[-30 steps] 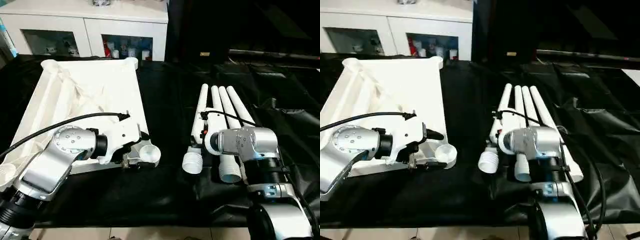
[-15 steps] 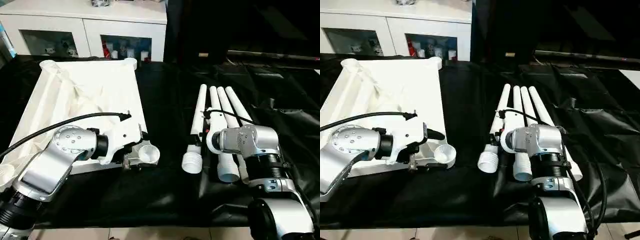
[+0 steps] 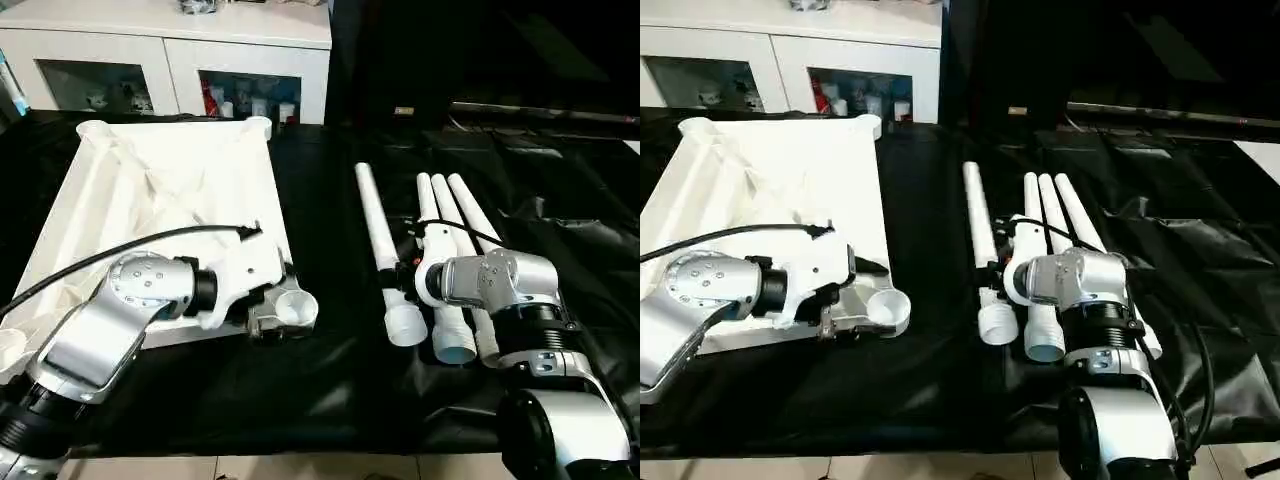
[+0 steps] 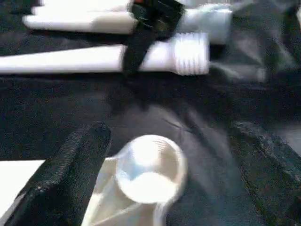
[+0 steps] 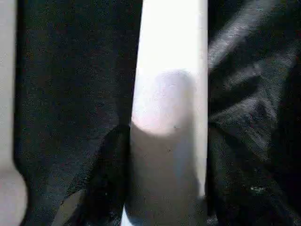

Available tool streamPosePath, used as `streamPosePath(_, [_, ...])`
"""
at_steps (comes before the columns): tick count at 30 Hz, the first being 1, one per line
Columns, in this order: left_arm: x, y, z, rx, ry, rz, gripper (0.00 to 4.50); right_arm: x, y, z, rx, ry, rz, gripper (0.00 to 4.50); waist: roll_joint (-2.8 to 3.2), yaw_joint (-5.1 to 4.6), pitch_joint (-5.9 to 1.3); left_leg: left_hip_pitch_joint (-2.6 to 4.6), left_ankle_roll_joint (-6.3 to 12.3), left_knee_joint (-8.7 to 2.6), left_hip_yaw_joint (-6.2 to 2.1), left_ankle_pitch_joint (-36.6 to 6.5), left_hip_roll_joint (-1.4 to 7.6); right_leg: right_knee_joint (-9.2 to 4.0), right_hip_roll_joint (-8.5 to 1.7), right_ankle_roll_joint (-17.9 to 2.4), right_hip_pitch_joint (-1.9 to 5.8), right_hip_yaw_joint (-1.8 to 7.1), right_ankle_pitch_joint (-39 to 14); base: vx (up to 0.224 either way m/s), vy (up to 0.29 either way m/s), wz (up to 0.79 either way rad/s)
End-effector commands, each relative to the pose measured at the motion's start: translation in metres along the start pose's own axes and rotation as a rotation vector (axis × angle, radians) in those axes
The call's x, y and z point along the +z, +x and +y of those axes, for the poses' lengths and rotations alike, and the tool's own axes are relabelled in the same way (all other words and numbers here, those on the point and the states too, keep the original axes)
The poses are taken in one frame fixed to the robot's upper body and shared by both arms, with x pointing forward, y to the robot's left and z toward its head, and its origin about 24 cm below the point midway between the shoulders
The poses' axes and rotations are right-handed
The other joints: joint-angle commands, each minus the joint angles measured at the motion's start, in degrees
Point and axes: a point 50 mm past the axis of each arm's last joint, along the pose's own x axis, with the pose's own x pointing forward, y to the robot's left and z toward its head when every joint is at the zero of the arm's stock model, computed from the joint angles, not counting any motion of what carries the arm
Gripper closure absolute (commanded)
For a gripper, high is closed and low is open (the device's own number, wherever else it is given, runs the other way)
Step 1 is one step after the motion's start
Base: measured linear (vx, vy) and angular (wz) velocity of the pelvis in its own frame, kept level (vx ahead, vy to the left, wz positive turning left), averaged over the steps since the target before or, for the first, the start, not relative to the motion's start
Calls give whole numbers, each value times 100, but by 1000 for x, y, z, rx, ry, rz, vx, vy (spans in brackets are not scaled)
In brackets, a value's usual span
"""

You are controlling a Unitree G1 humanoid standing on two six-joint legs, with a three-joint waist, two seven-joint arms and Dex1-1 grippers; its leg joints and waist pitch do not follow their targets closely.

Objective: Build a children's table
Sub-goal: Pick table leg

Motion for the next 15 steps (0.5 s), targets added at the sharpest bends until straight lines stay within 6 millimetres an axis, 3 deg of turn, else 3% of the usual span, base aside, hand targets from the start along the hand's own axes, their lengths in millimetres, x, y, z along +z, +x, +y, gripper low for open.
streamPosePath(1, [4,-4,13,88,15,-10,0,8,-3,1,58,10,-73,257,72,24,-340,-22,-295,-443,14,-760,136,-428,-382,-852,310,262,-1435,0,0,0])
streamPosePath(3, [6,-4,24,176,-36,-50,0,15,-8,5,152,18,-136,258,63,29,-352,-34,-243,-431,23,-669,135,-412,-377,-896,331,262,-1242,0,0,0])
streamPosePath(4, [6,-4,25,178,-37,-51,0,15,-8,6,154,18,-136,260,95,43,-361,-29,-238,-427,17,-598,138,-396,-384,-934,335,261,-1136,0,0,0])
streamPosePath(7, [13,-3,38,271,-164,-159,0,24,-16,14,284,42,-217,261,74,44,-377,-51,-157,-407,33,-371,129,-354,-373,-1097,367,266,-675,0,0,0])
streamPosePath(10, [24,0,52,331,-383,-325,0,37,-31,24,464,37,-324,261,41,89,-379,-52,-39,-396,50,-329,136,-354,-385,-1224,371,264,-544,0,0,0])
streamPosePath(11, [27,3,56,342,-465,-361,0,40,-37,27,523,31,-350,262,-40,93,-386,-51,14,-378,73,-320,137,-352,-382,-1276,382,268,-517,0,0,0])
streamPosePath(12, [29,6,60,343,-559,-396,0,43,-43,30,587,28,-368,262,-4,141,-379,-38,66,-373,76,-336,137,-369,-393,-1301,375,263,-607,0,0,0])
streamPosePath(15, [35,15,66,325,-746,-481,0,47,-60,40,741,-17,-418,262,-76,192,-364,-63,217,-368,70,-278,134,-408,-400,-1252,394,253,-742,0,0,0])
